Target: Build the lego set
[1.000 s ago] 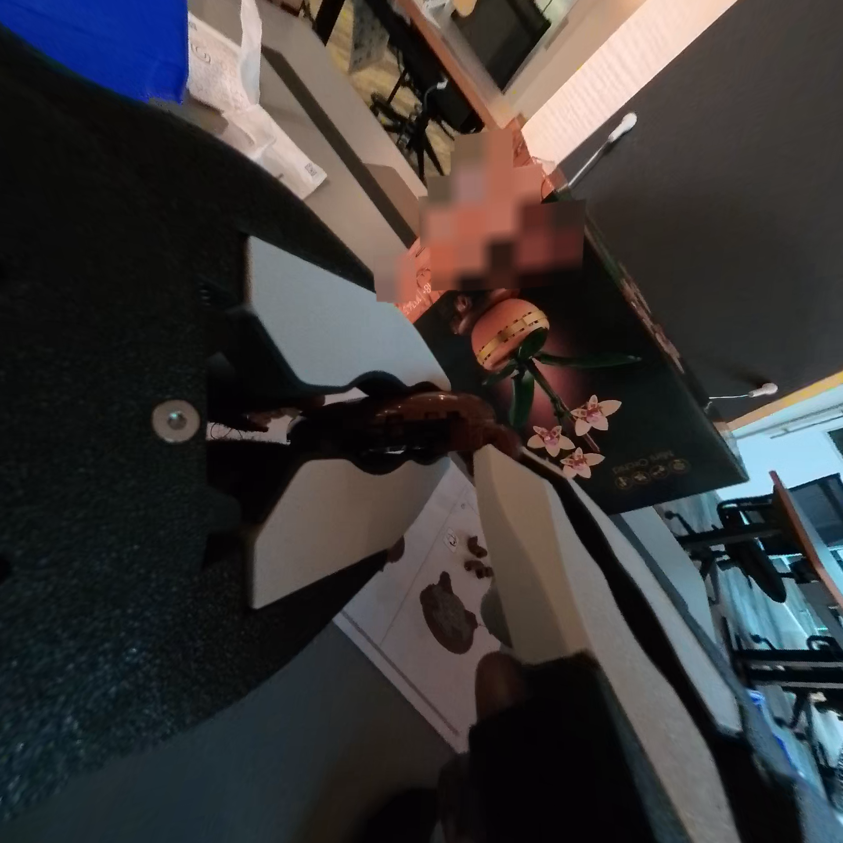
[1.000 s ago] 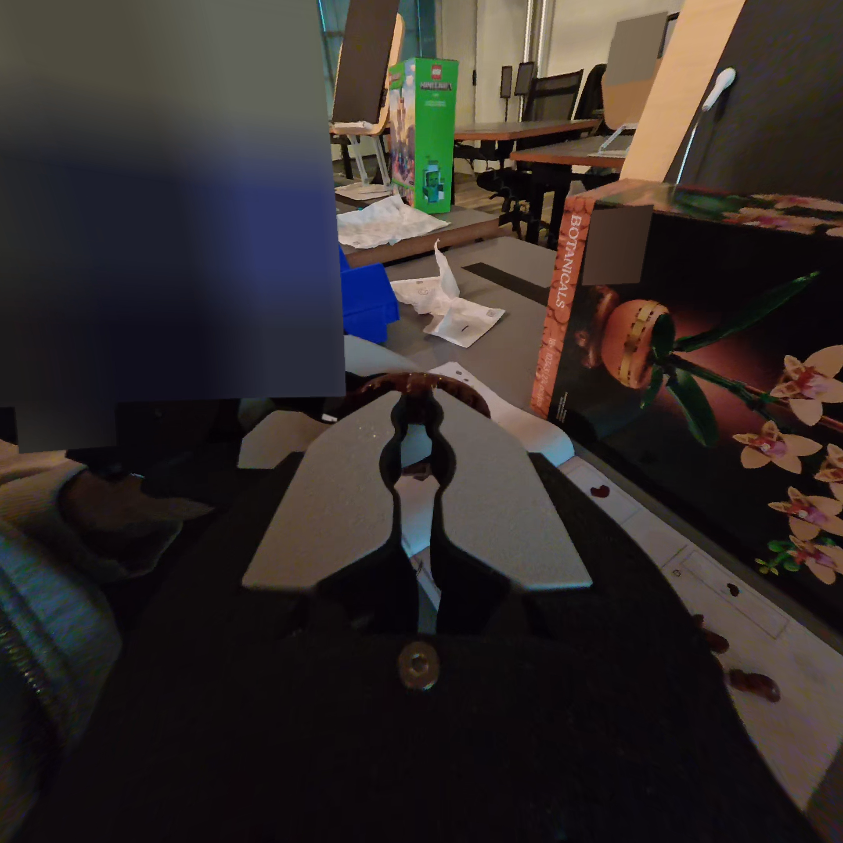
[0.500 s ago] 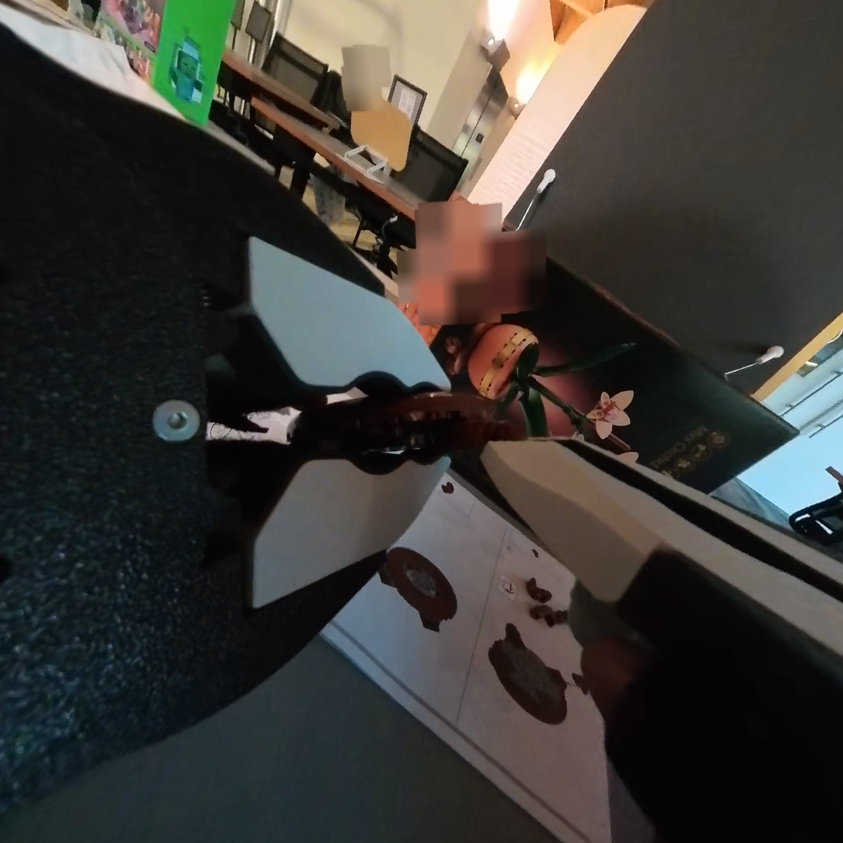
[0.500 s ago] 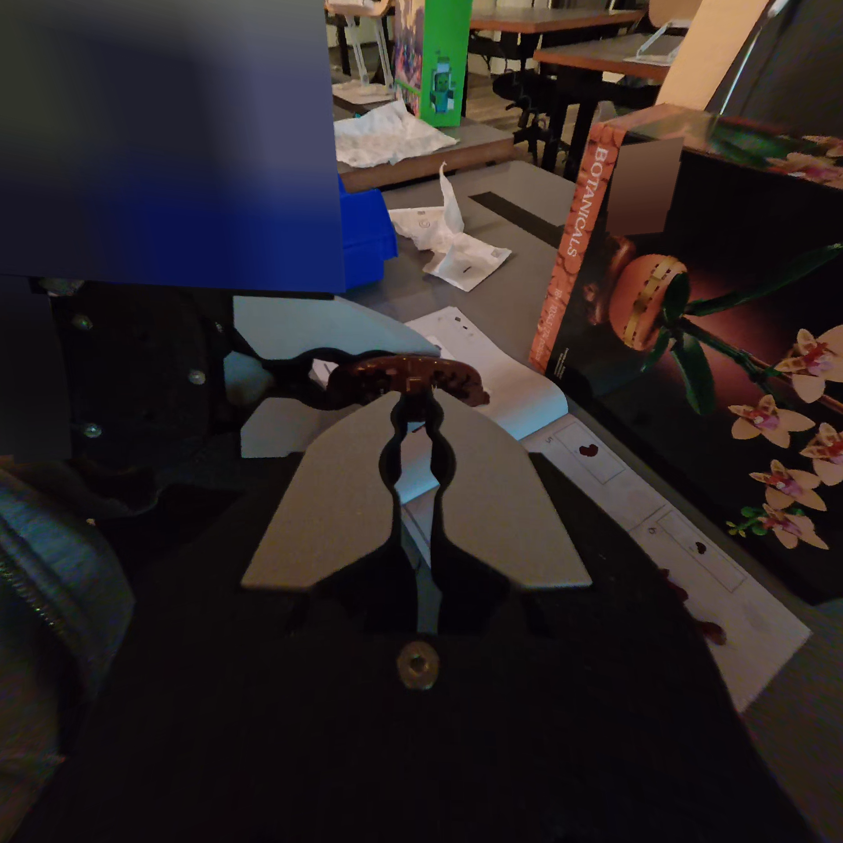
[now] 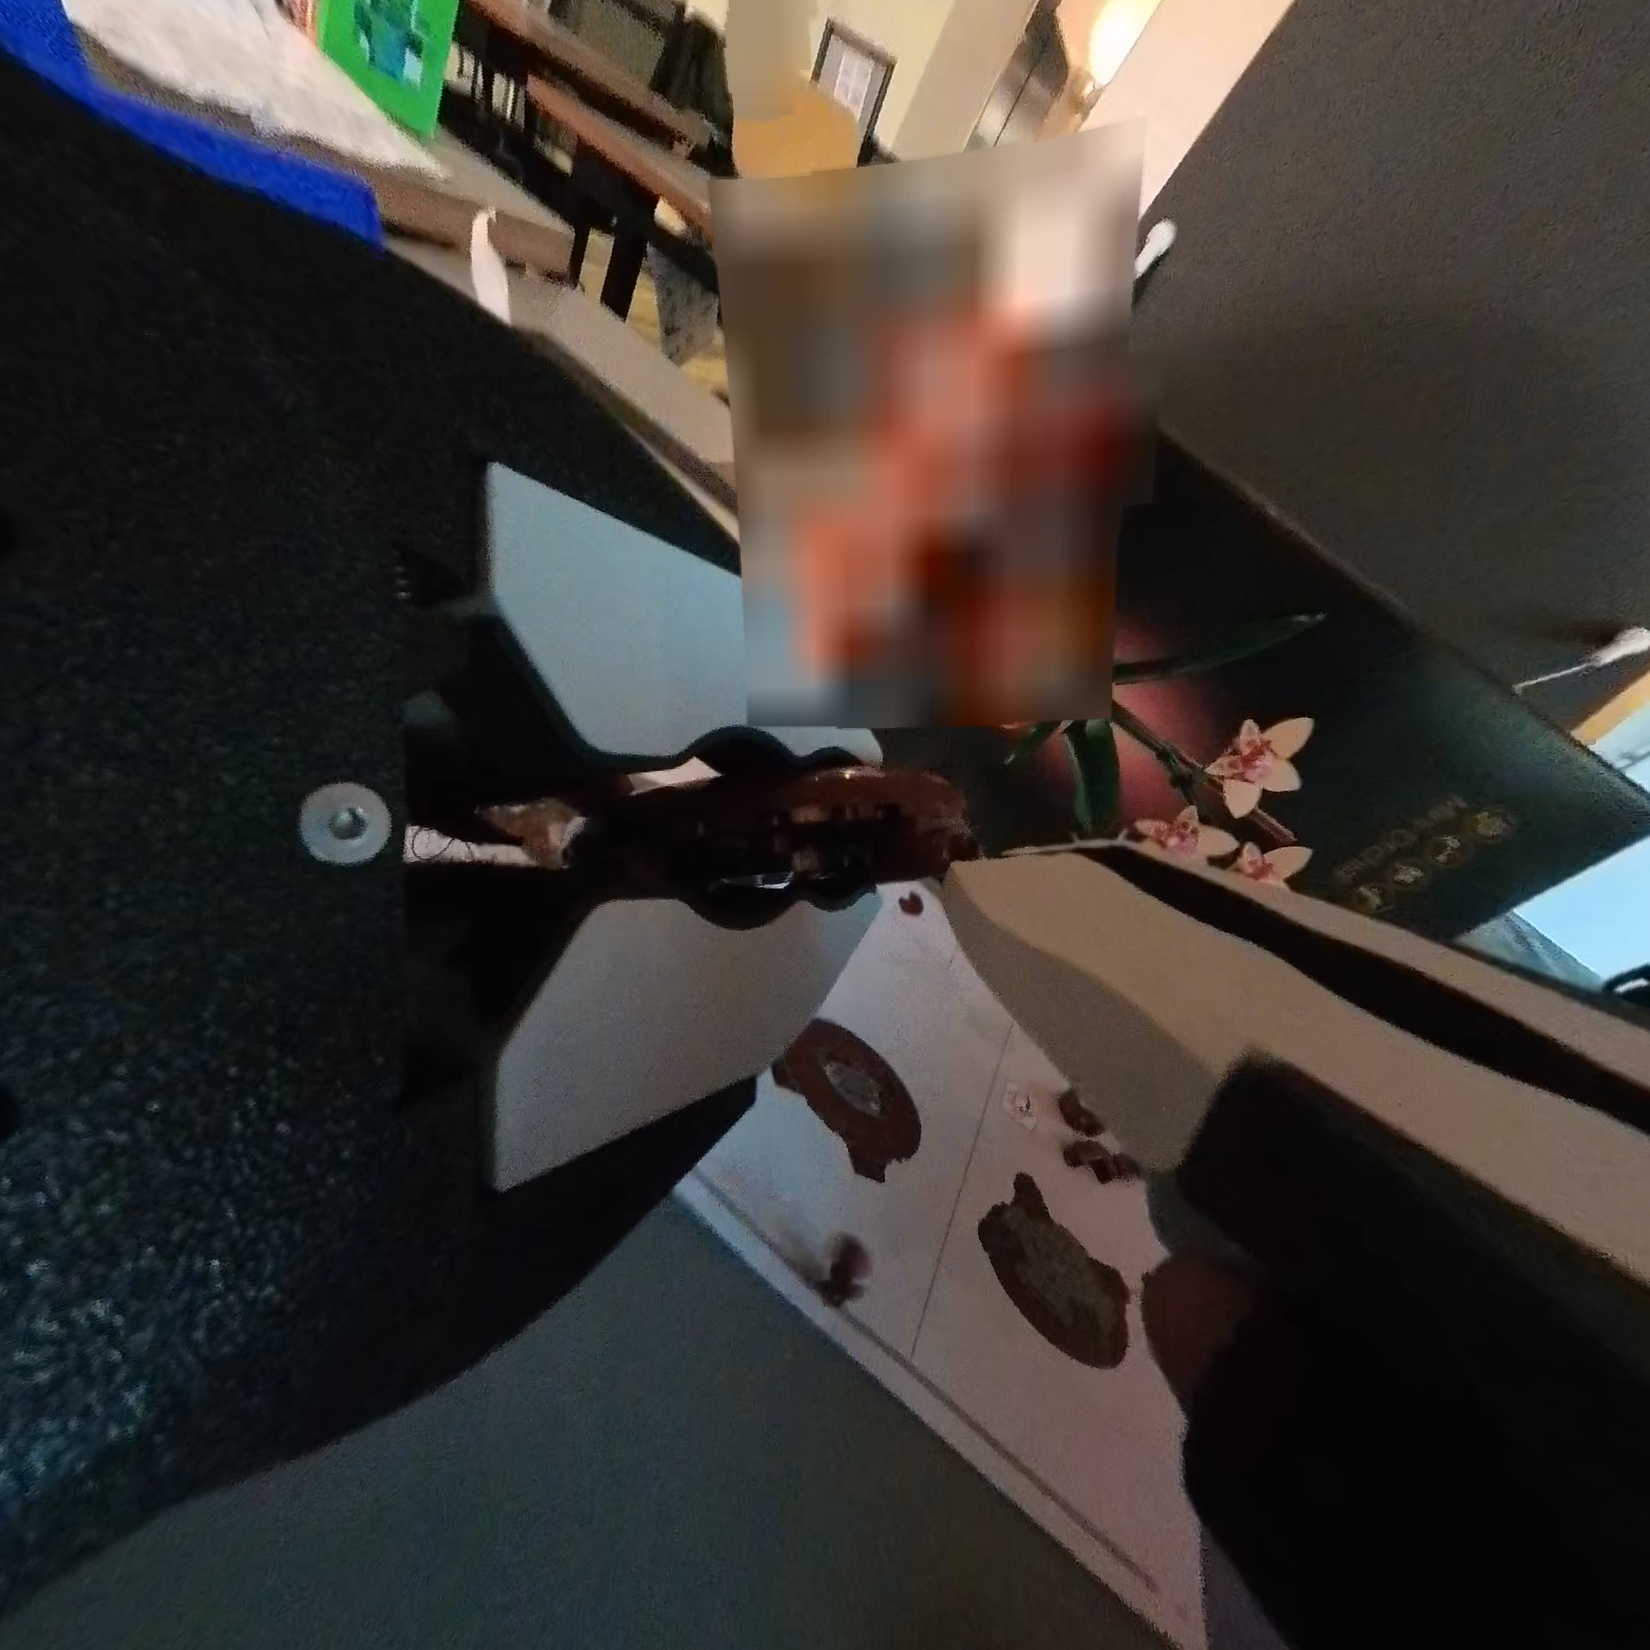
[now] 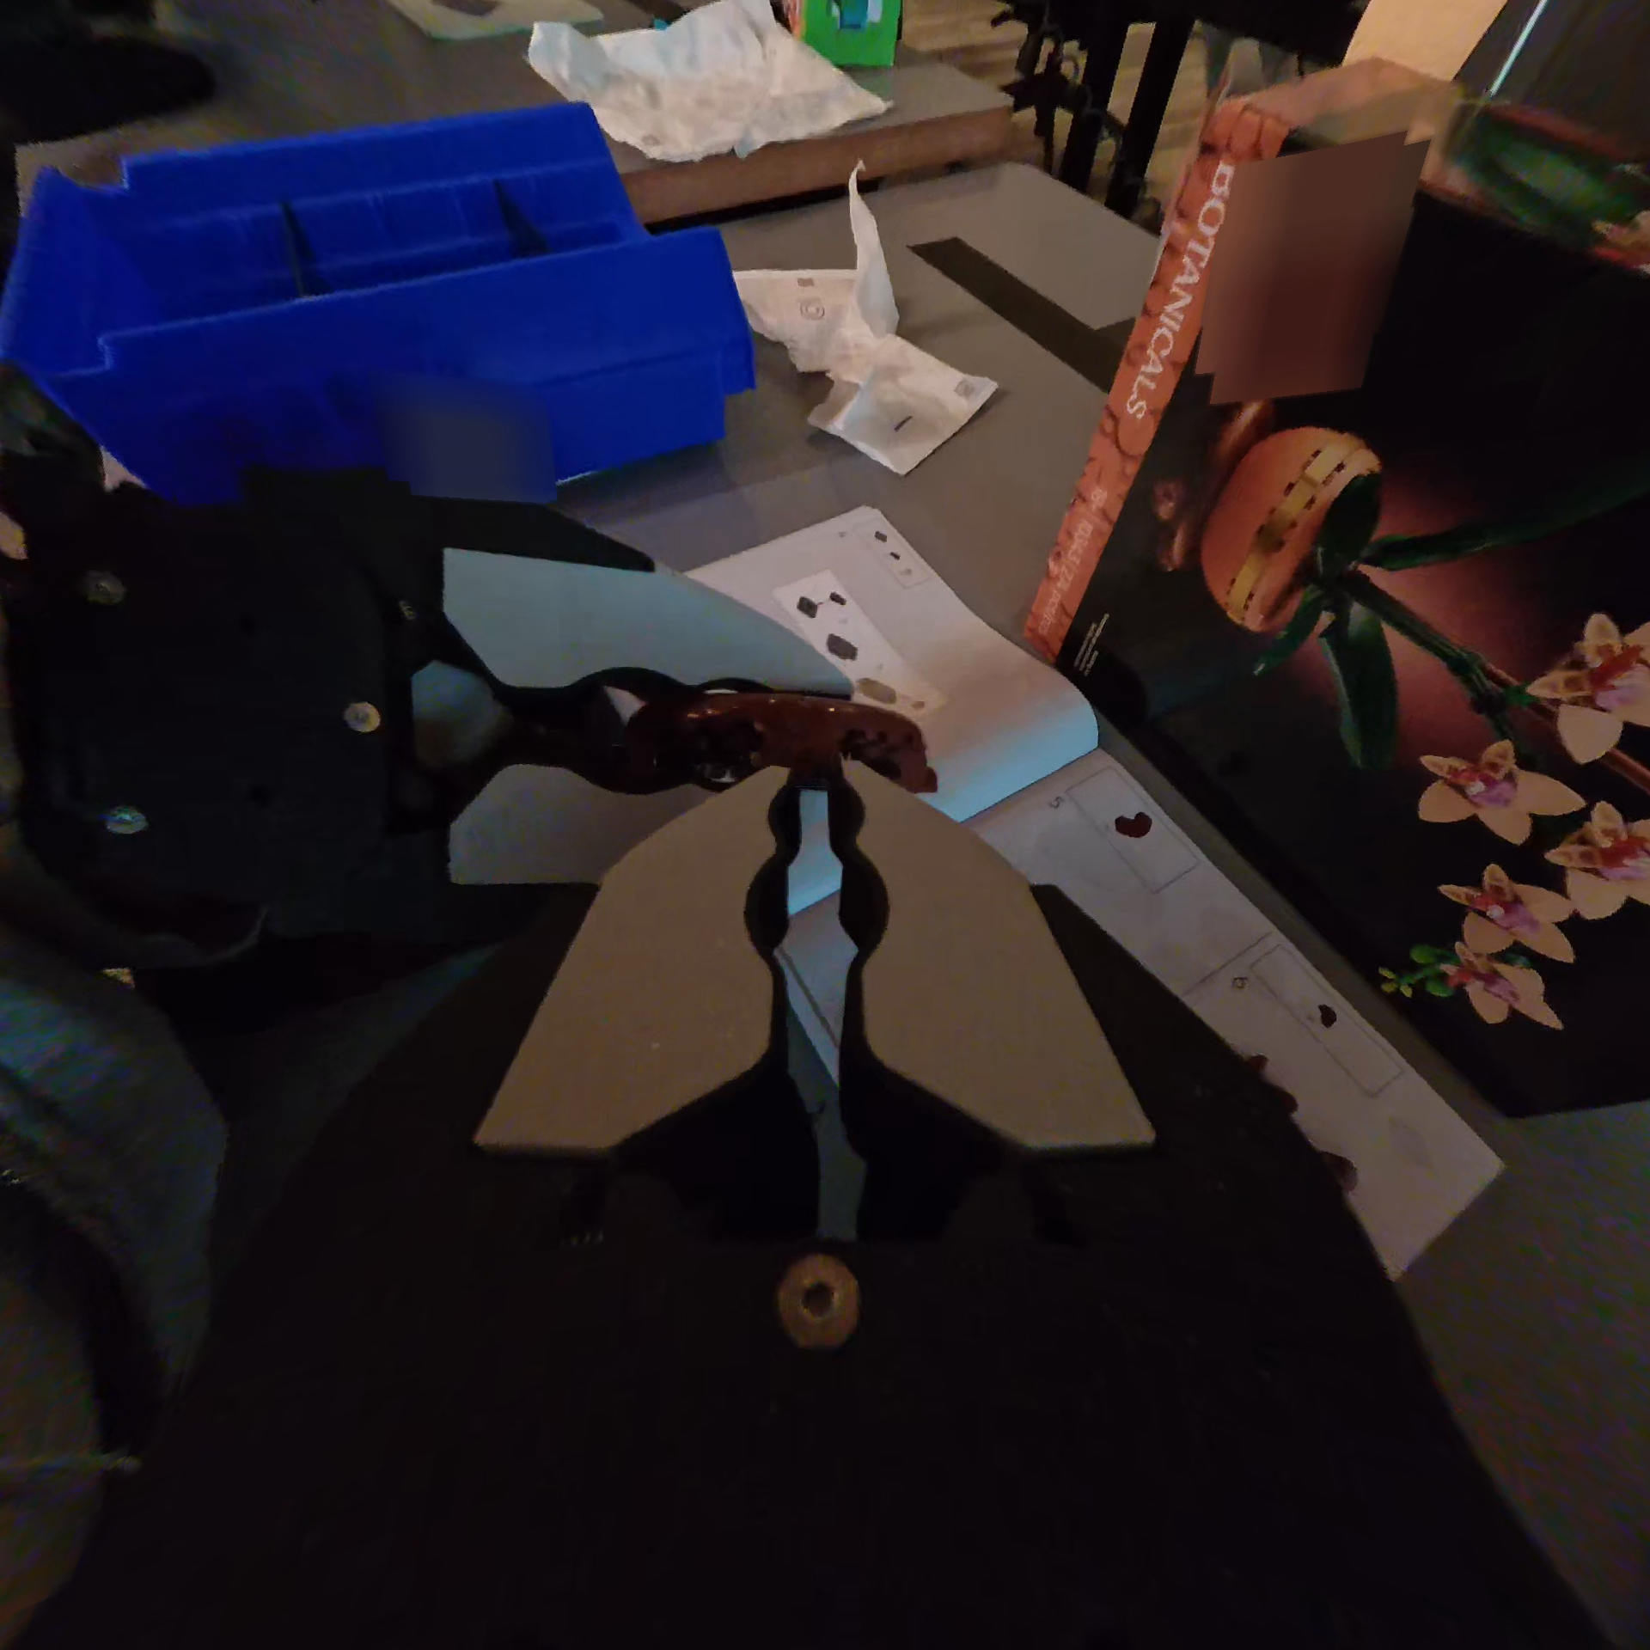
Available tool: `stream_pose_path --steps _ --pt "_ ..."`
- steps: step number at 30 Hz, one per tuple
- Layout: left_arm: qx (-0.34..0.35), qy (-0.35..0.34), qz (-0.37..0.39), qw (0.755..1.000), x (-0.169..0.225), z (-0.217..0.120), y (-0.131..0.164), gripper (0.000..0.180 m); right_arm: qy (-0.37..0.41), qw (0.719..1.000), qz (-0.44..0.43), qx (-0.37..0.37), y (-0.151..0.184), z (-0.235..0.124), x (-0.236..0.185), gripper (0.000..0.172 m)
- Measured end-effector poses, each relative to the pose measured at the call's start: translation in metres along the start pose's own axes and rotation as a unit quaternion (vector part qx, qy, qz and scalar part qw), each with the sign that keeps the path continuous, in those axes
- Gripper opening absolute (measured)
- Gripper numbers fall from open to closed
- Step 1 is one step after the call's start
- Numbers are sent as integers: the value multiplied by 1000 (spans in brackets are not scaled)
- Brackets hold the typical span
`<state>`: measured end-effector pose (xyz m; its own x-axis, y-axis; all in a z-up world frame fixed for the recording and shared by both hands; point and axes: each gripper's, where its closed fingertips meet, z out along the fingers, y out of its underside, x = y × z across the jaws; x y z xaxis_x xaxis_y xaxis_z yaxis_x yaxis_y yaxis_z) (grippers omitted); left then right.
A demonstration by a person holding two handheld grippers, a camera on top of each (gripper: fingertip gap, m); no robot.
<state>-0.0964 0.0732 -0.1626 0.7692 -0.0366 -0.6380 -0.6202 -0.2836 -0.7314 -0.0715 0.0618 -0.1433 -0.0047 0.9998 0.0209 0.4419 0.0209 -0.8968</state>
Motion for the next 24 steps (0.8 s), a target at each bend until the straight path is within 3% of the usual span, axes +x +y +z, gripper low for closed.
stream_pose_path --steps 4,7,11,13,16,19,22,24 --pt "-33 27 -73 996 4 9 21 20 19 999 -5 31 4 2 18 2" --pt "-27 67 -169 983 0 11 30 20 39 998 15 45 14 -24 39 18" --pt "-4 87 -222 971 -8 10 32 20 125 991 28 -38 67 -72 62 26" --pt "6 93 -217 972 -6 11 30 20 128 987 20 -96 98 -80 52 5" --pt "19 120 -225 967 5 12 23 21 122 985 25 -120 120 -69 41 3" --pt "22 128 -218 967 12 12 21 21 104 977 83 -164 137 -51 44 3" --pt "24 129 -214 968 15 12 21 20 68 967 158 -188 142 -34 38 5" --pt "20 130 -213 968 16 13 23 21 68 963 161 -204 143 -26 36 13"
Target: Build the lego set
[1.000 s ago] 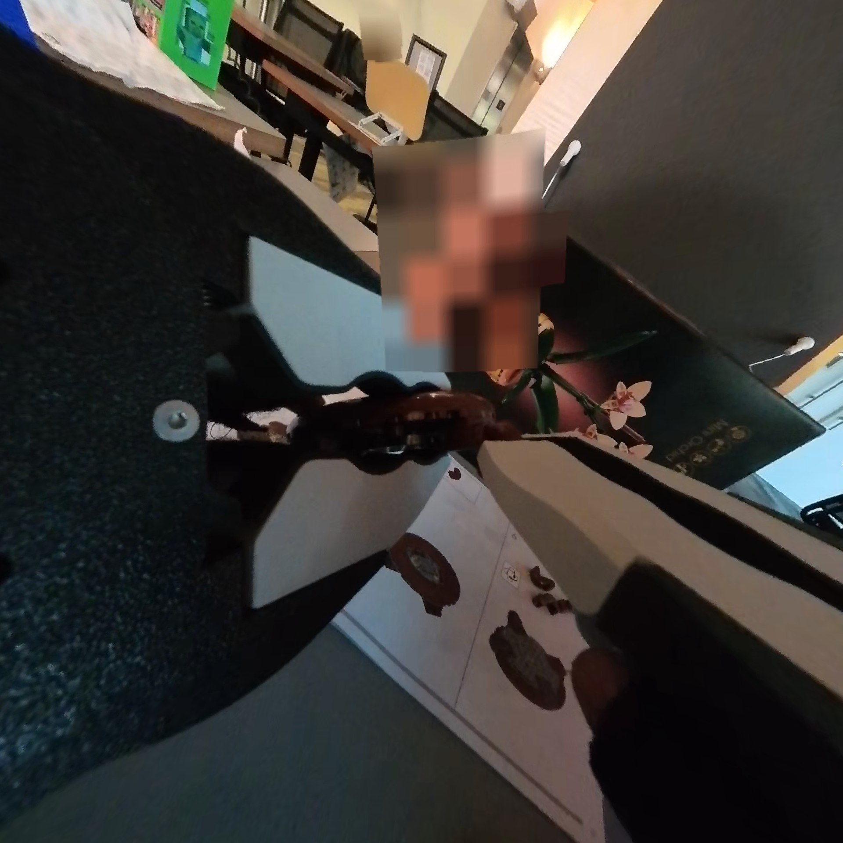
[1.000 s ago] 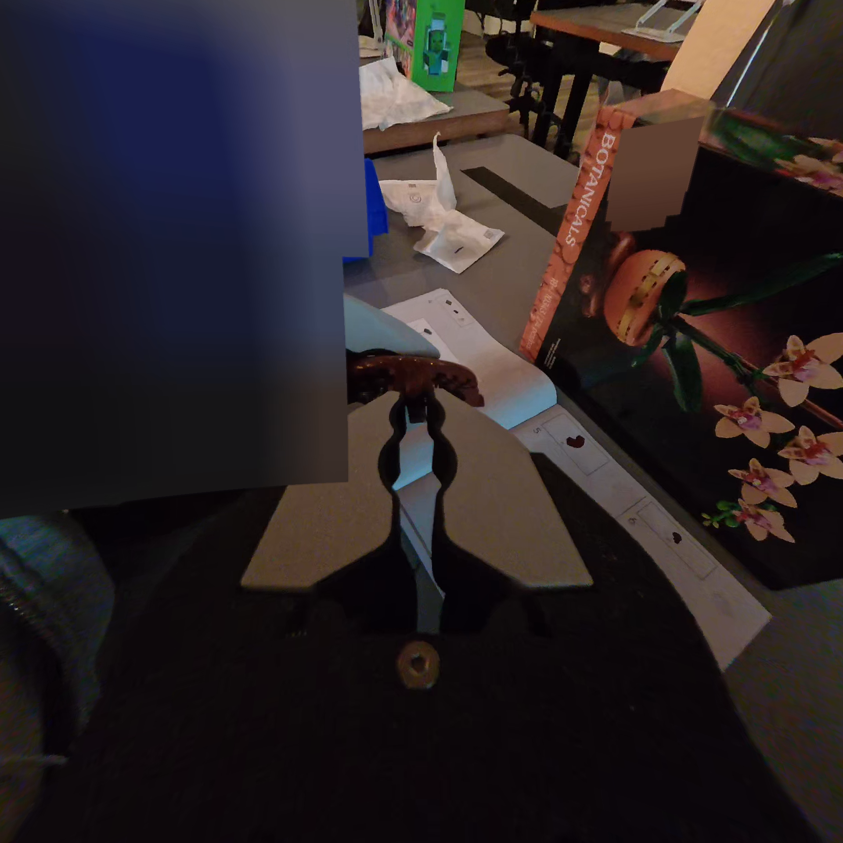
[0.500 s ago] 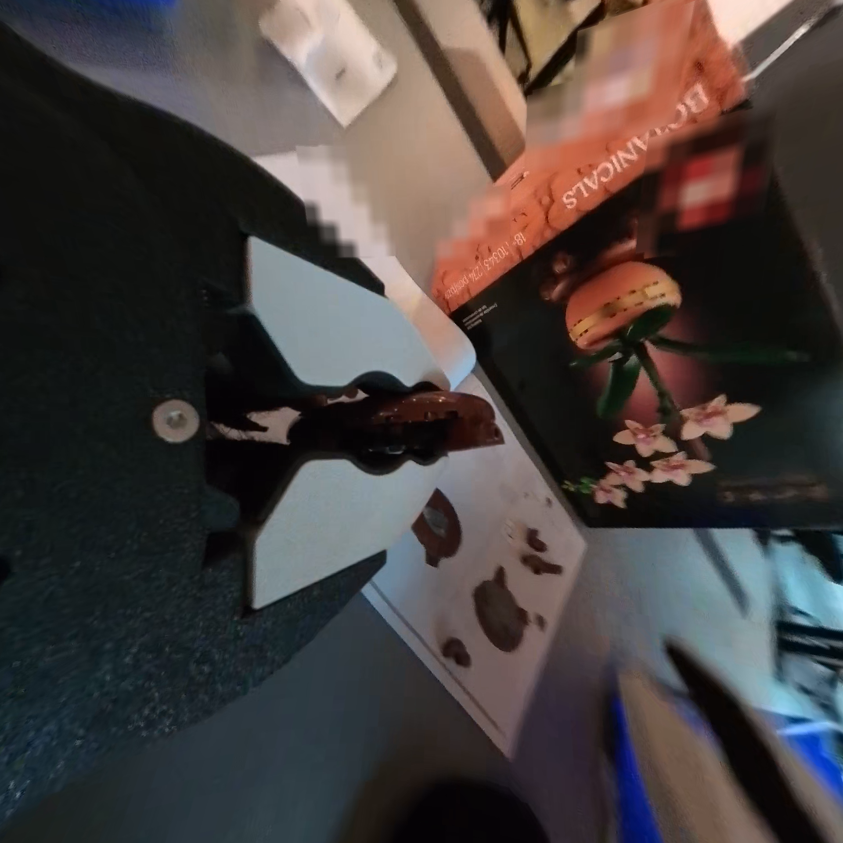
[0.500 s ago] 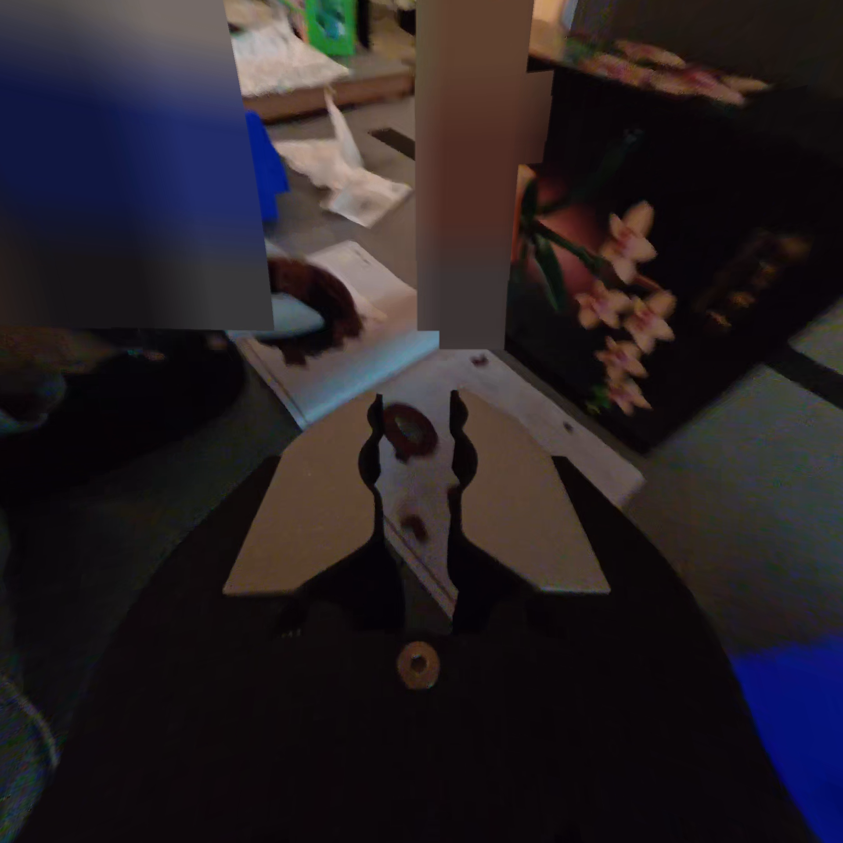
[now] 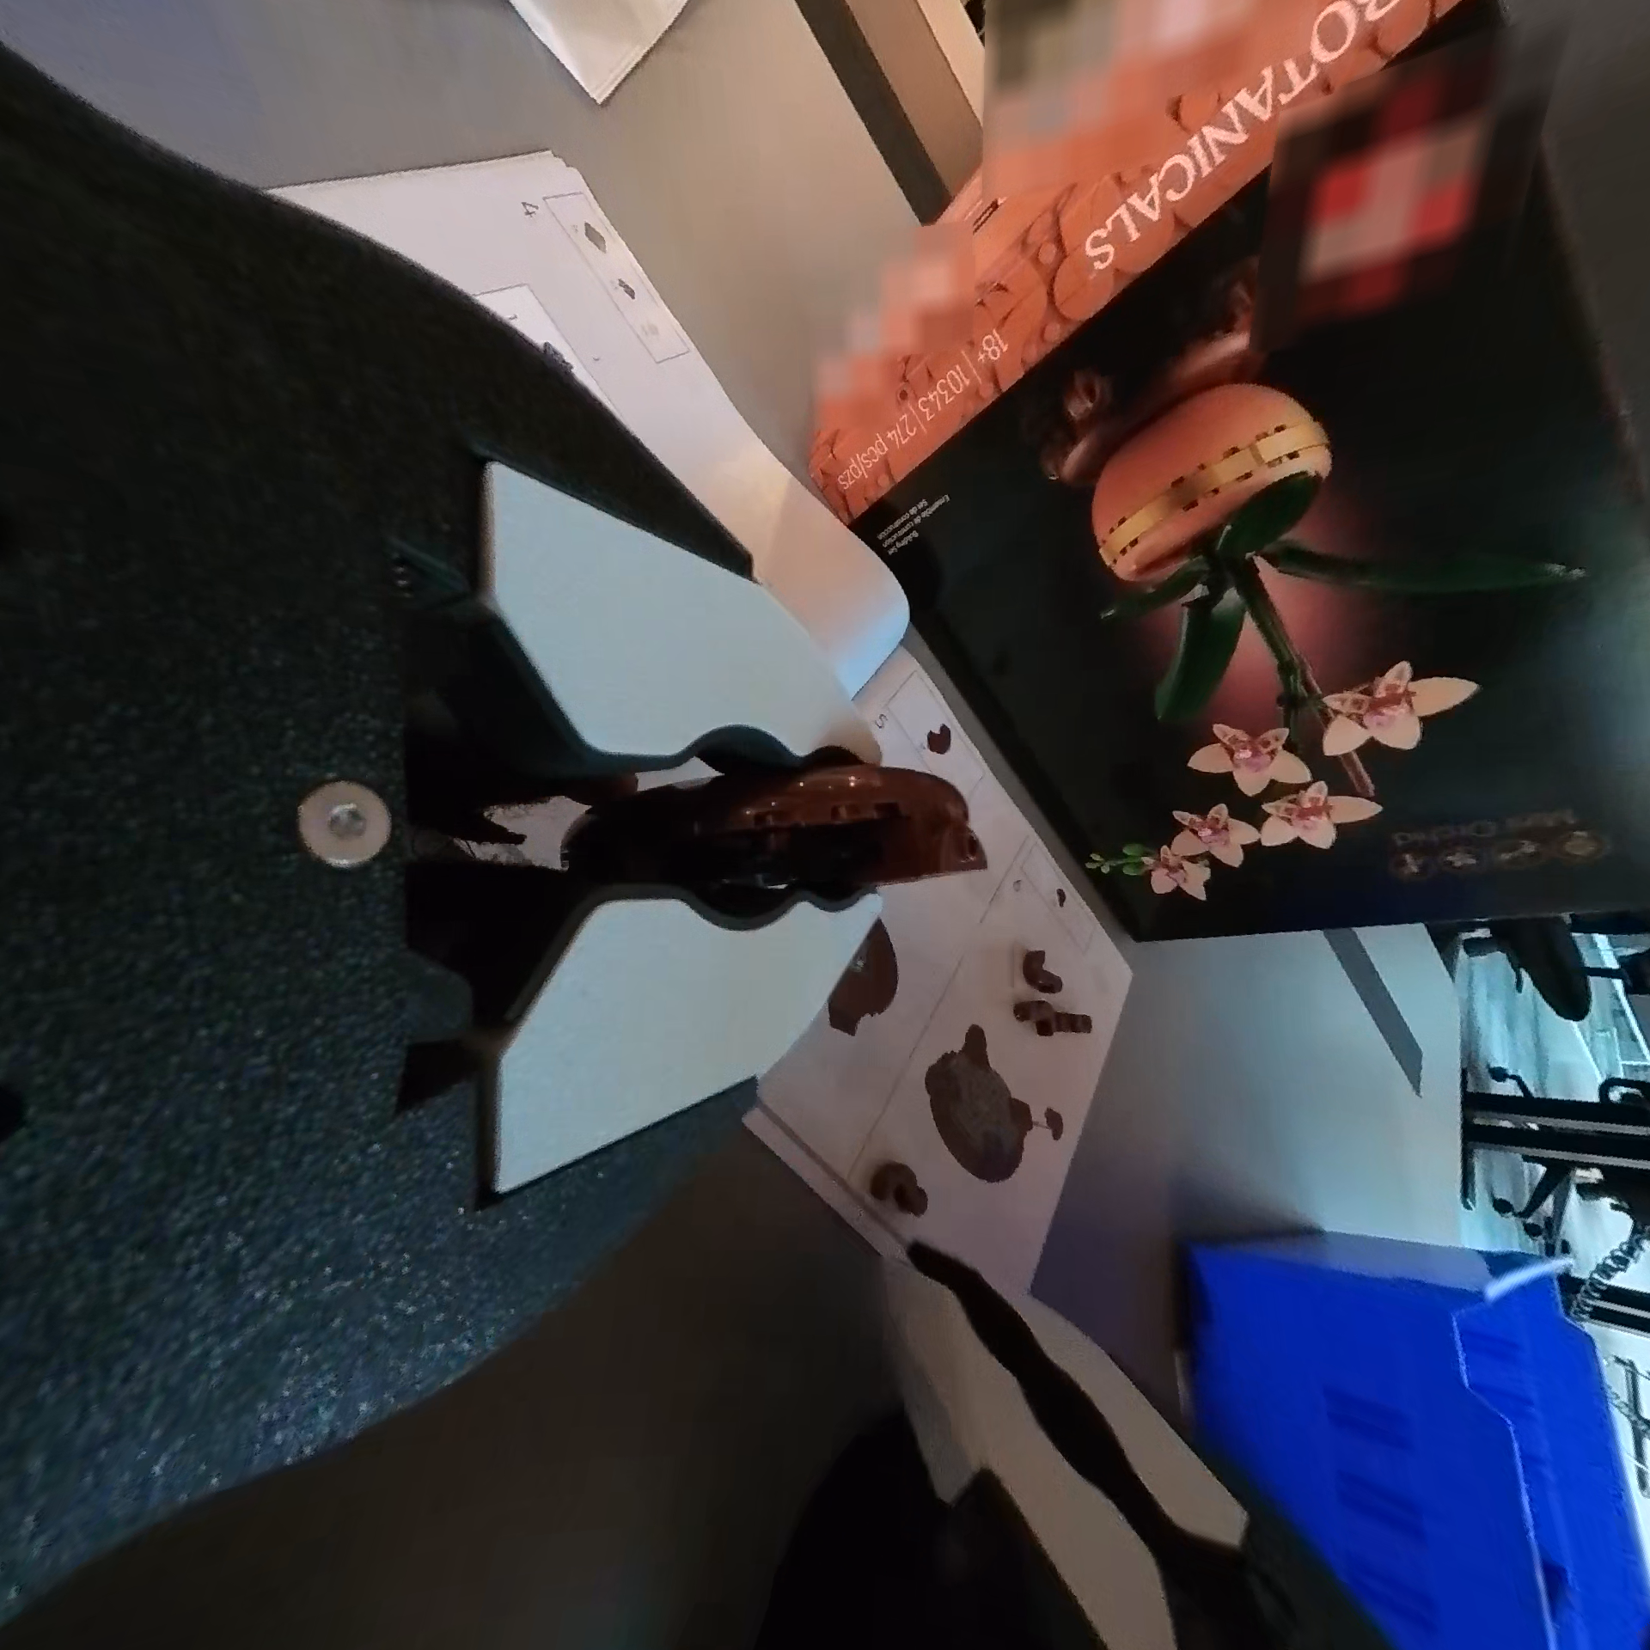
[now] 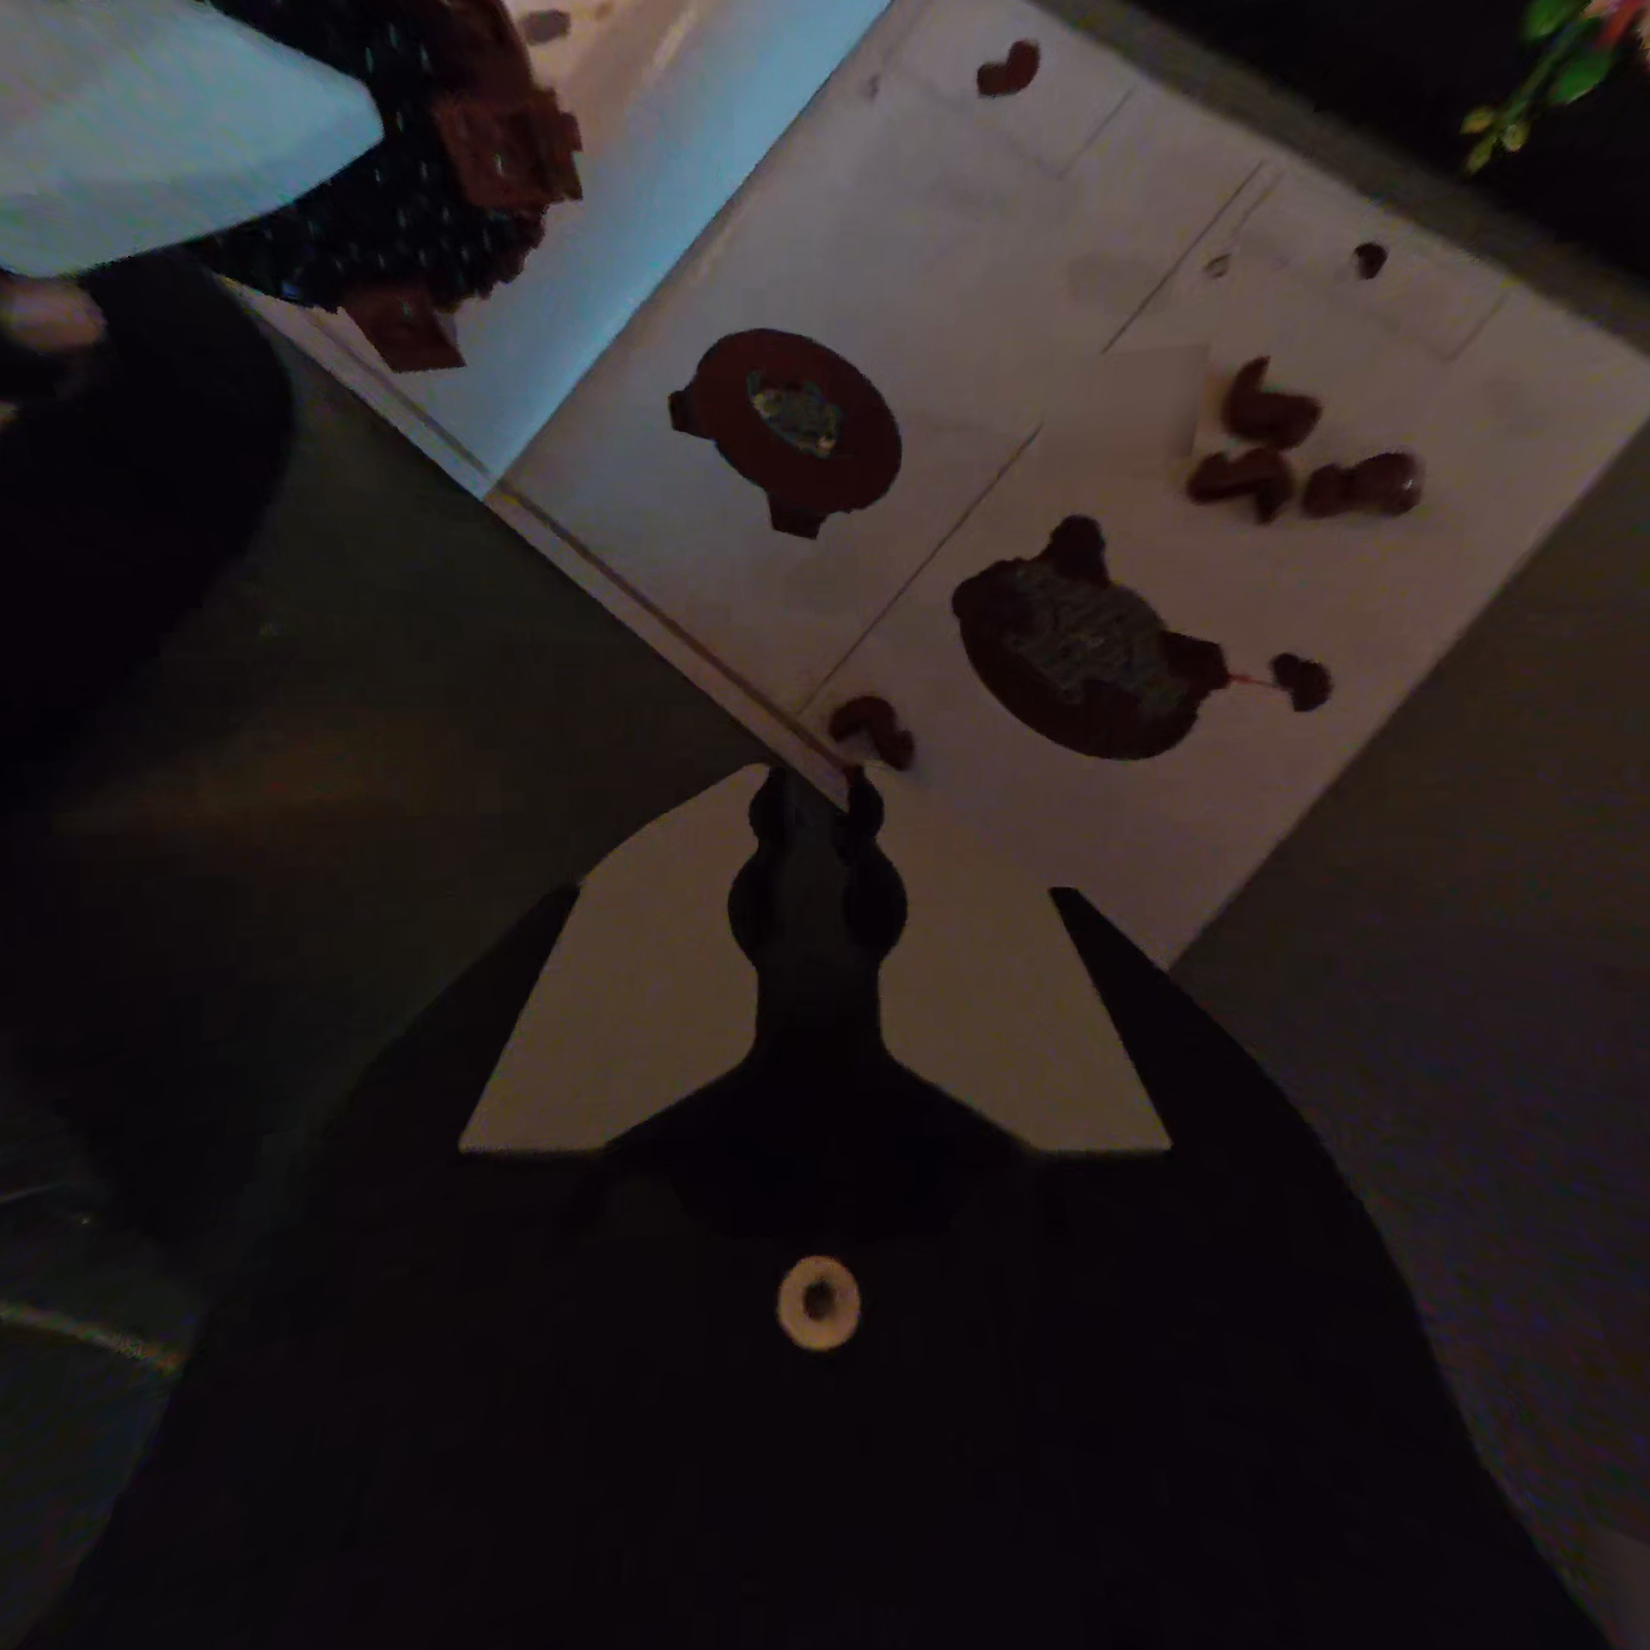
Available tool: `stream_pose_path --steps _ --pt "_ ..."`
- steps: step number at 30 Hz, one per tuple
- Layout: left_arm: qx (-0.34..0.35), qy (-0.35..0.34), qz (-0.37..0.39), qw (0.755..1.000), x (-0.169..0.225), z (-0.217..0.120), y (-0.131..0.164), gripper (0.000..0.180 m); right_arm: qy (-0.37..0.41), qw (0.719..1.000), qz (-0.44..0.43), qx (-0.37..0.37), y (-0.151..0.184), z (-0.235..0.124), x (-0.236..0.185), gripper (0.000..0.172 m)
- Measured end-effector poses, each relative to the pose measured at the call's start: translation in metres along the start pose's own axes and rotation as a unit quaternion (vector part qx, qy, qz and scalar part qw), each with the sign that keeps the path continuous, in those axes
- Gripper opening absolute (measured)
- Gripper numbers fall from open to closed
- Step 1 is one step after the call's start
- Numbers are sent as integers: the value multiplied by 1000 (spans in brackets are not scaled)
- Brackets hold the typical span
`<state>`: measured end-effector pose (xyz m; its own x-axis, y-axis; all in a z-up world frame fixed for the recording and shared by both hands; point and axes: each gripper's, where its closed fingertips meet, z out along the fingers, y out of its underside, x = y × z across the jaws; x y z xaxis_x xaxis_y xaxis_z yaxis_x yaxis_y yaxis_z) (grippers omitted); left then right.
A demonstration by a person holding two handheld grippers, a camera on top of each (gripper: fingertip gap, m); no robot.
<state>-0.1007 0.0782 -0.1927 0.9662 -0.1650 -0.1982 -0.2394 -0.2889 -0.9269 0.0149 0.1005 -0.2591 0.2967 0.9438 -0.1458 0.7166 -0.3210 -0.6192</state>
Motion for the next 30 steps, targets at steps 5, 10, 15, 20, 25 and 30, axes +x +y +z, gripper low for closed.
stream_pose_path --steps 5,10,15,20,25,30 --pt "-1 6 -4 1000 -1 2 1 21 42 999 -27 -13 -7 11 5 20" --pt "5 12 -7 1000 -1 2 0 21 -18 999 -42 18 -20 14 -2 19" --pt "9 10 -3 1000 -1 2 -1 21 -34 992 -123 17 -23 -8 5 5" --pt "8 16 2 1000 1 3 -1 21 -57 934 -353 13 -47 -6 20 0" --pt "12 14 6 1000 2 2 -1 21 -217 895 -384 -62 -49 18 2 0" --pt "13 15 17 1000 4 2 -1 21 -263 894 -351 -92 -29 26 2 0"
